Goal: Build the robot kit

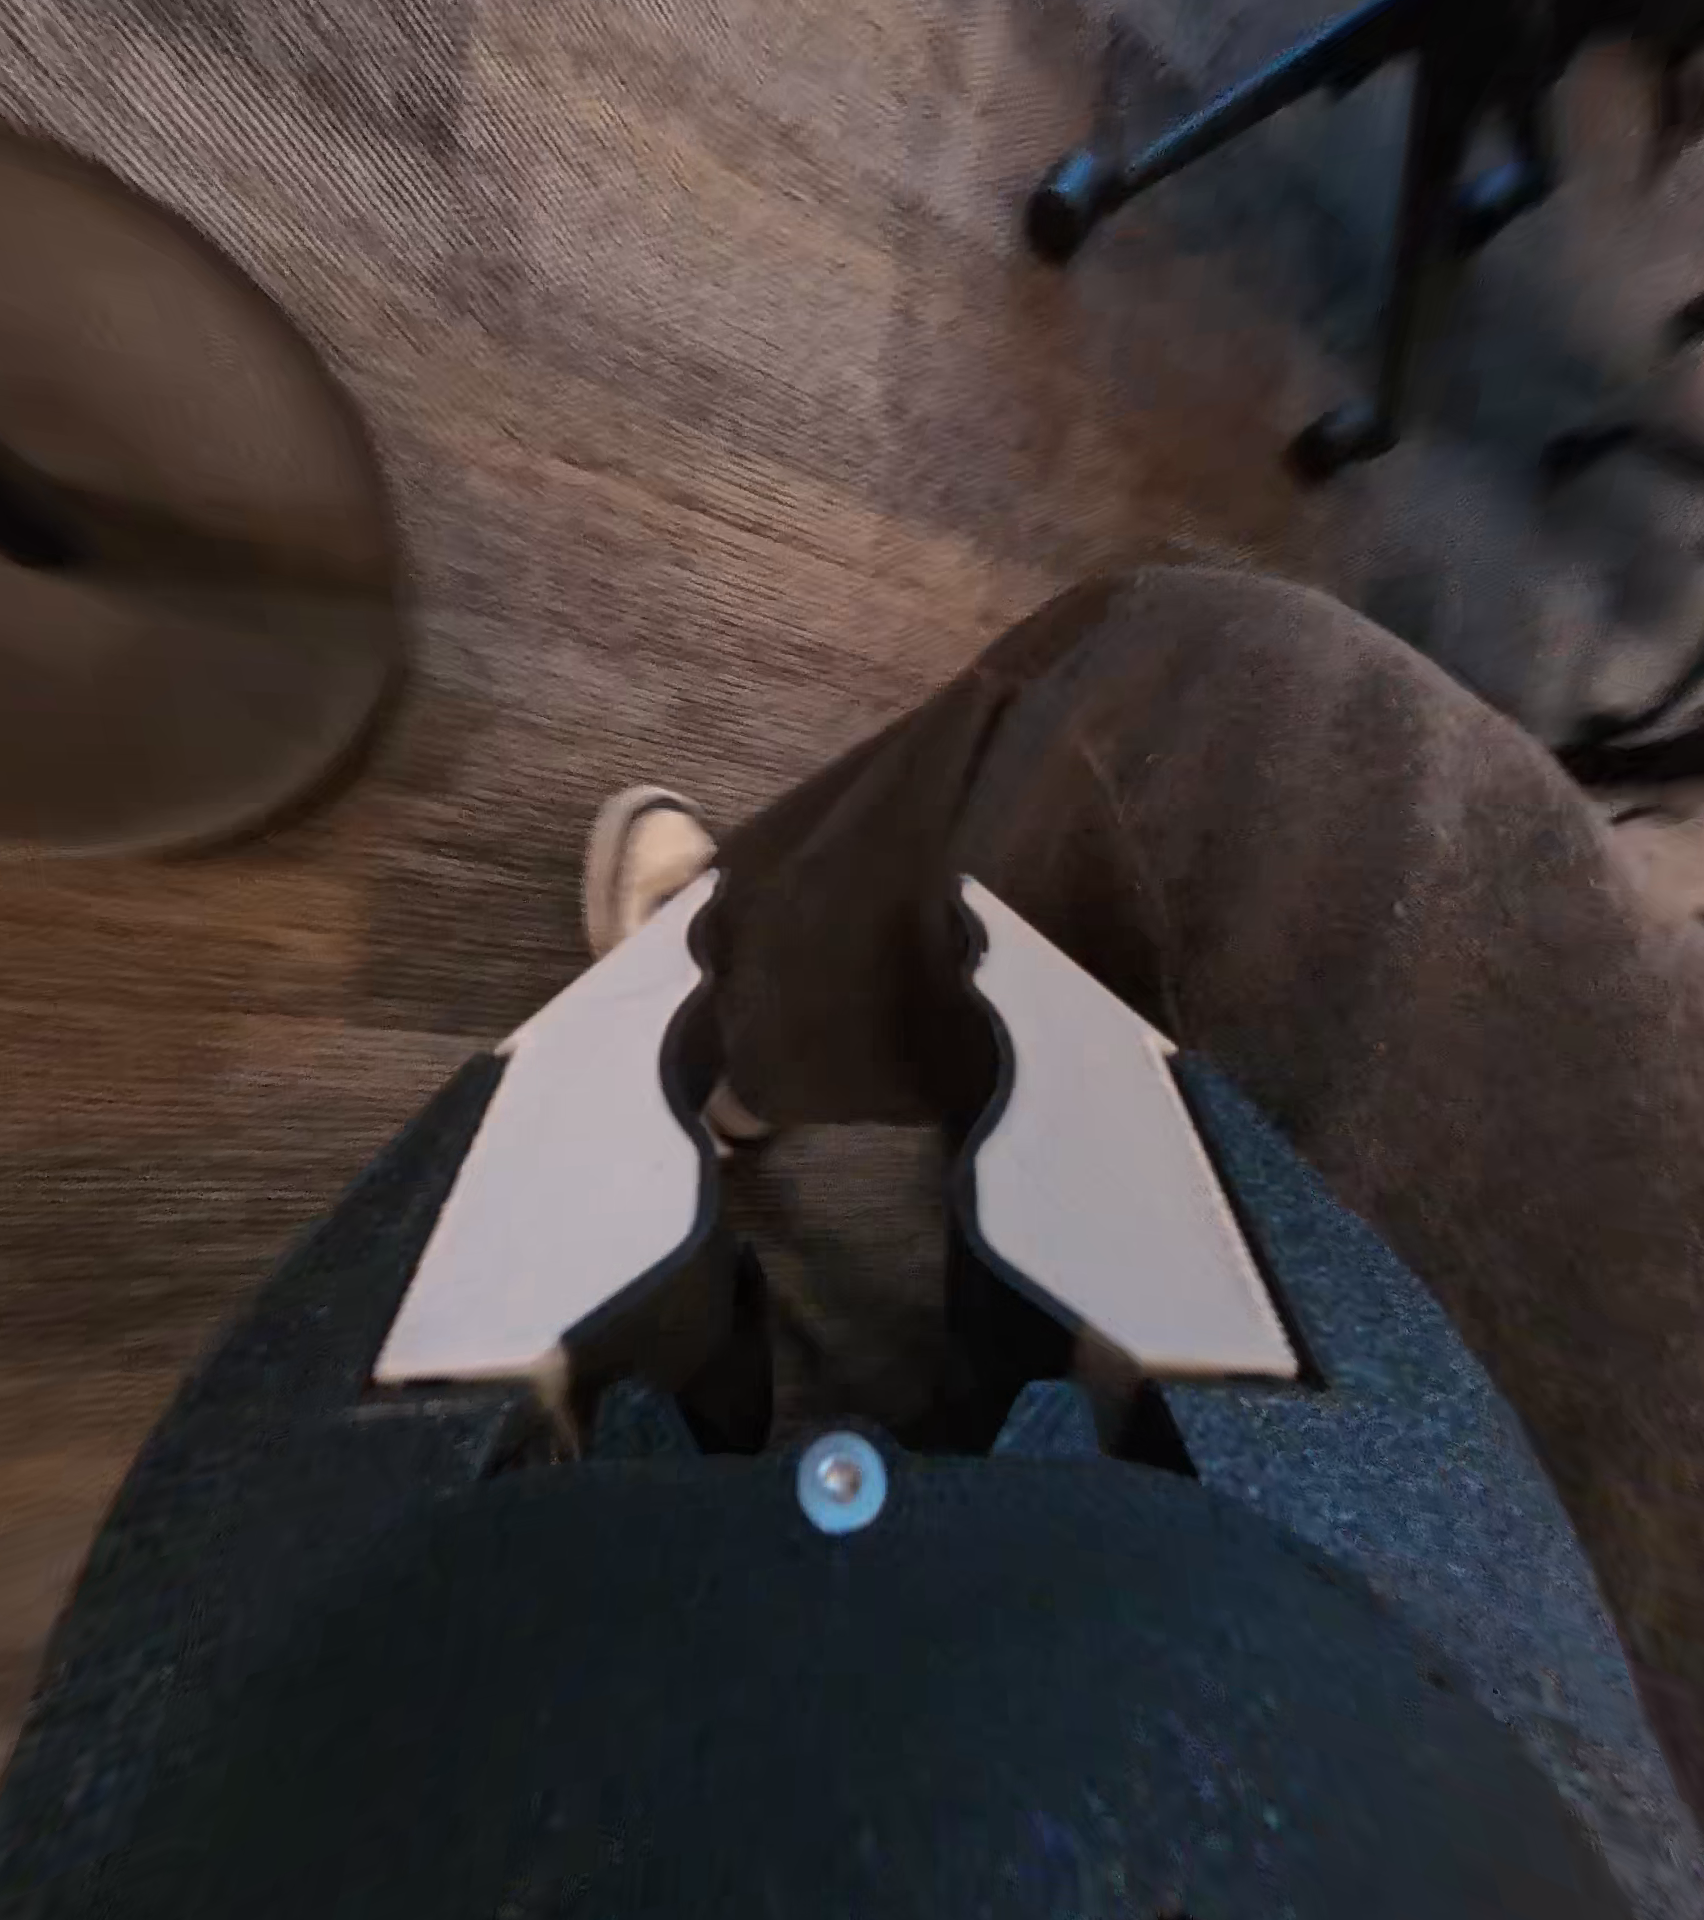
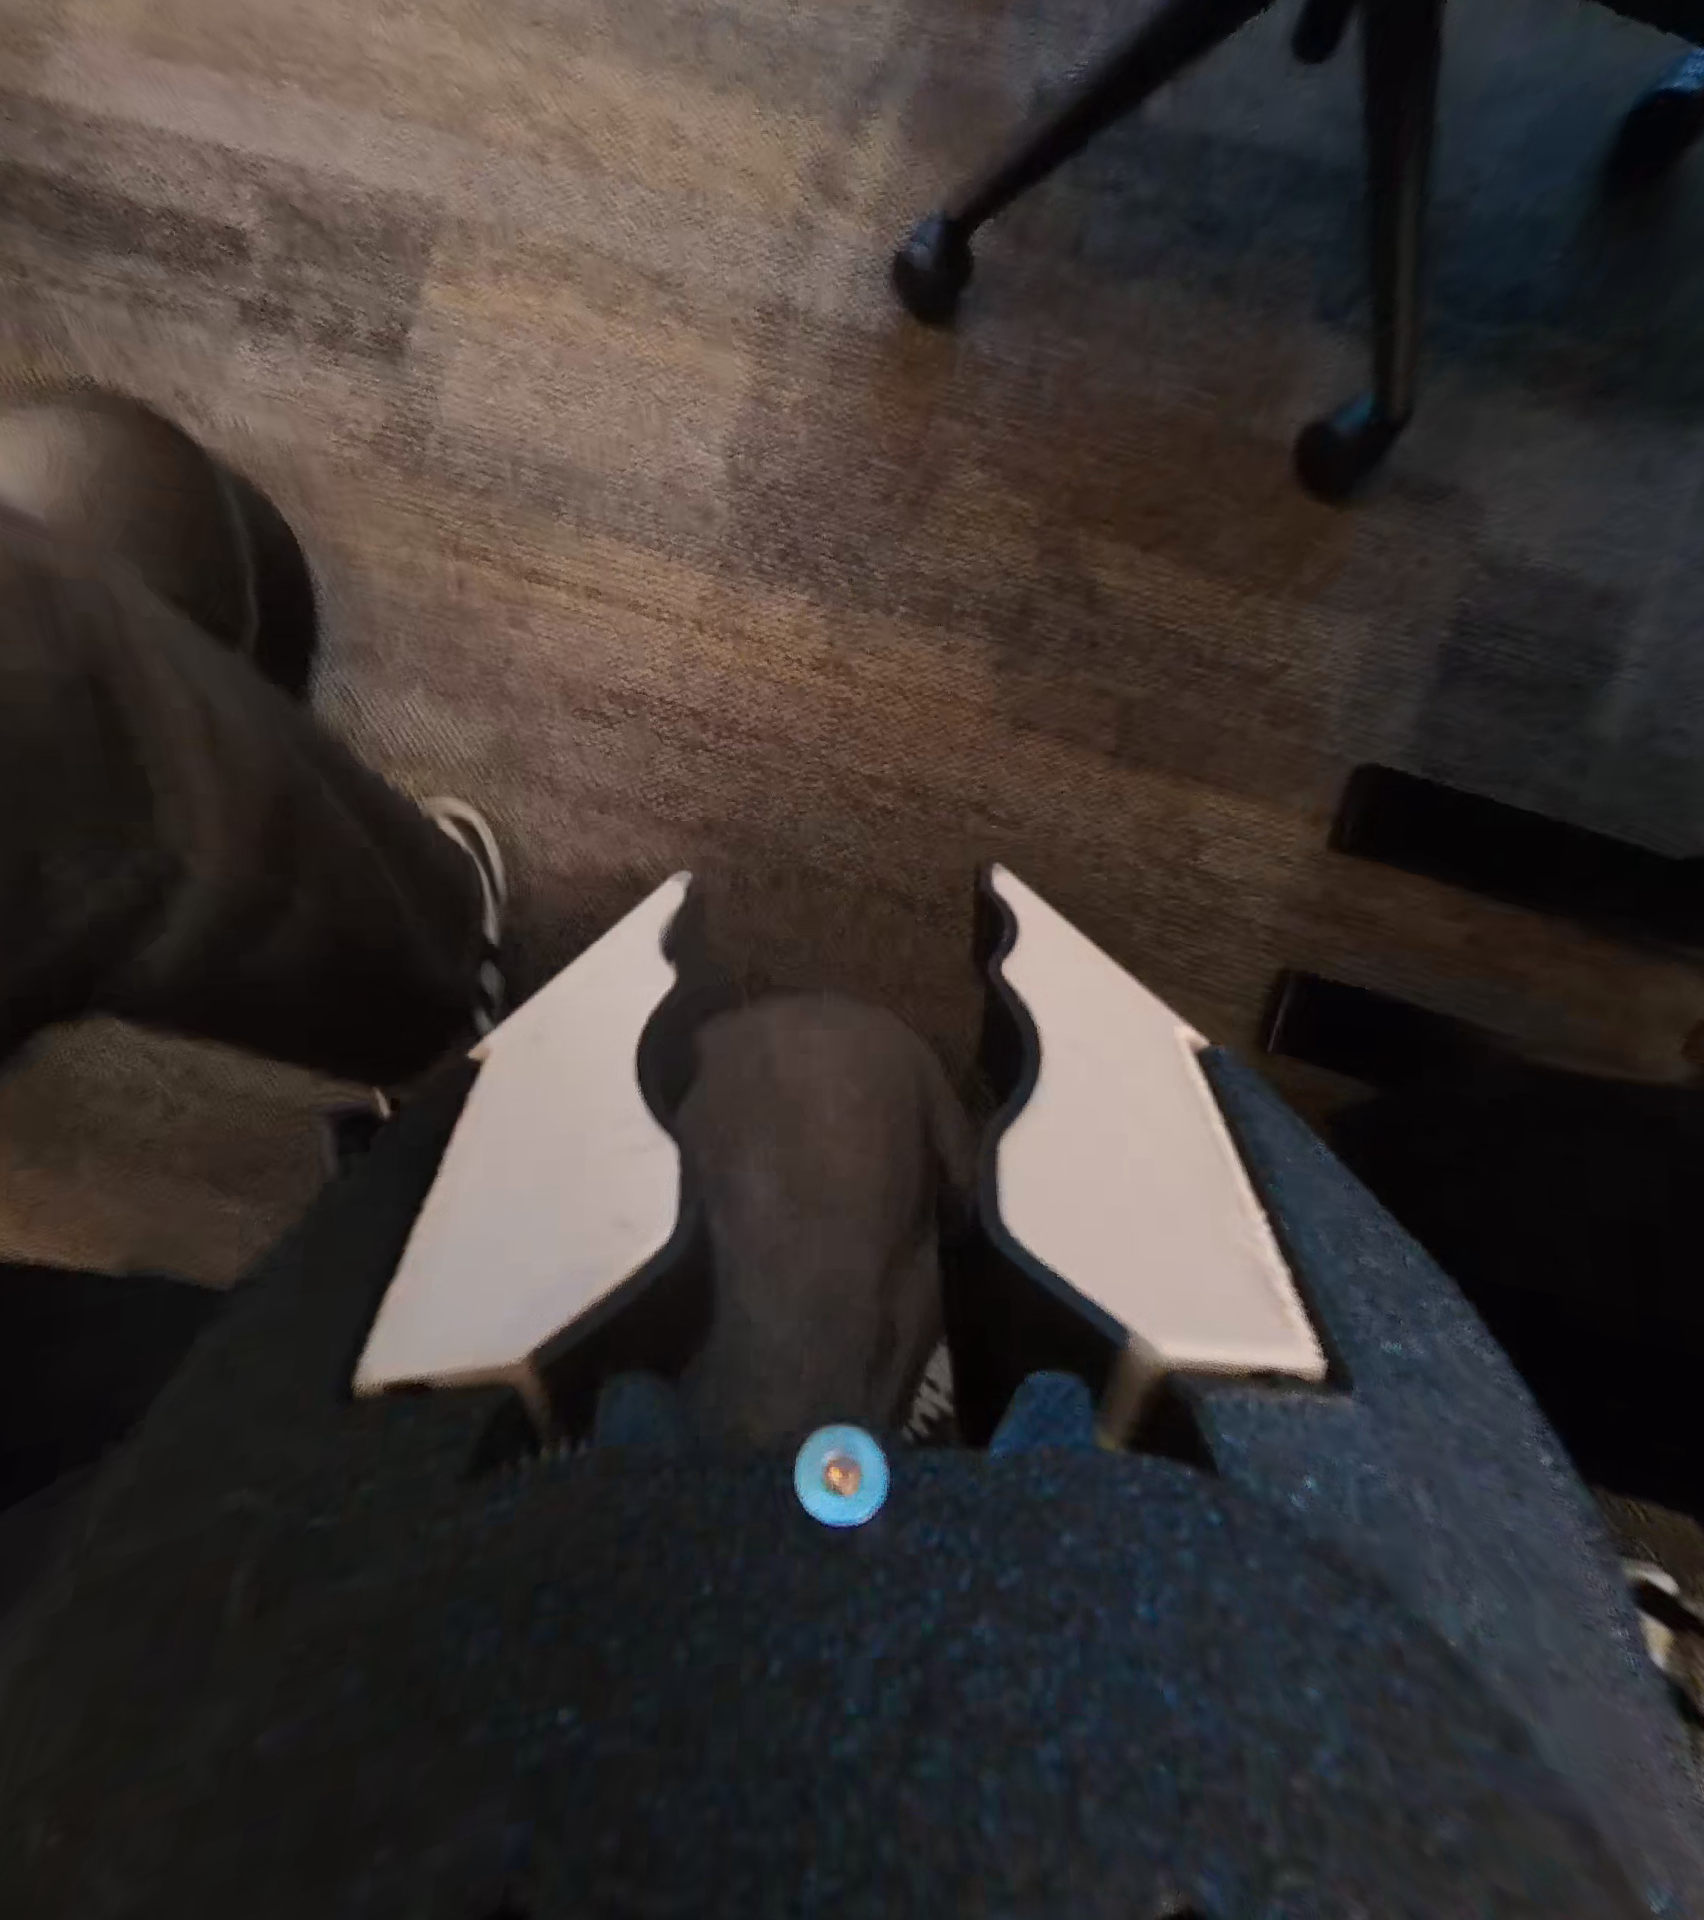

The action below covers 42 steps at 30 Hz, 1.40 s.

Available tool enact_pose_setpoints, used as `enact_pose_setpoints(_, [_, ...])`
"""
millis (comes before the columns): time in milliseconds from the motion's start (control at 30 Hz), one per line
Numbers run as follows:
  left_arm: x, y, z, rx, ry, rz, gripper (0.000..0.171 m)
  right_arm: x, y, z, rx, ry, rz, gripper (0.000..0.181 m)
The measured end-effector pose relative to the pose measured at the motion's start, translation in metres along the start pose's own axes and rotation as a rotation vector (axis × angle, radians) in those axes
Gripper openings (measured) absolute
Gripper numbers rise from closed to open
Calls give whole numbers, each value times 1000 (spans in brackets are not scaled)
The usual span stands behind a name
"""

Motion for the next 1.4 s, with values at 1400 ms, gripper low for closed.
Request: enact_pose_setpoints(1400, [-155, 304, 1250, -602, 415, -140, 51, -245, -43, 1187, -44, 563, 436, 38])
Point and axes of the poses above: each gripper's, where its closed fingertips meet, x back along the fingers, z out of its top, y = z × x across the jaws, the point moved 1 cm from there along x, back along the fingers
